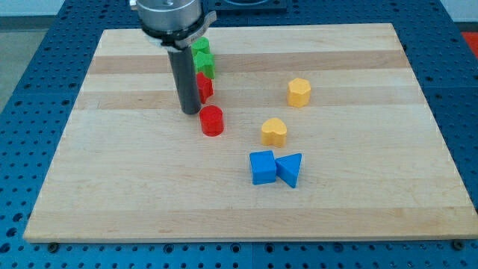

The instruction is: Slide the blue cube below the yellow heart

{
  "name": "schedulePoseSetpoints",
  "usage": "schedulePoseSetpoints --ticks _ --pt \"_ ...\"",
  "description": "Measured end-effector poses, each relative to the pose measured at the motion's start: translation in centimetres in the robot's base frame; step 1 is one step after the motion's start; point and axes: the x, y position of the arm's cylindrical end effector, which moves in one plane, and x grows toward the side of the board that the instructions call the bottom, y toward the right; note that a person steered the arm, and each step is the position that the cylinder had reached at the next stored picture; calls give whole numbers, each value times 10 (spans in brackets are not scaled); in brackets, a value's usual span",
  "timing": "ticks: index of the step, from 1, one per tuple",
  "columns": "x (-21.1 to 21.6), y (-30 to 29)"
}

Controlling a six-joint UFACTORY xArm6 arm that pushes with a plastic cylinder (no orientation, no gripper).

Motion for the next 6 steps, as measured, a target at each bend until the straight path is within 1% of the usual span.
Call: schedulePoseSetpoints --ticks 1,2,3,4,5,6 --pt "79 -26" --pt "155 -10" --pt "166 86" --pt "166 95" --pt "115 95" --pt "80 95"
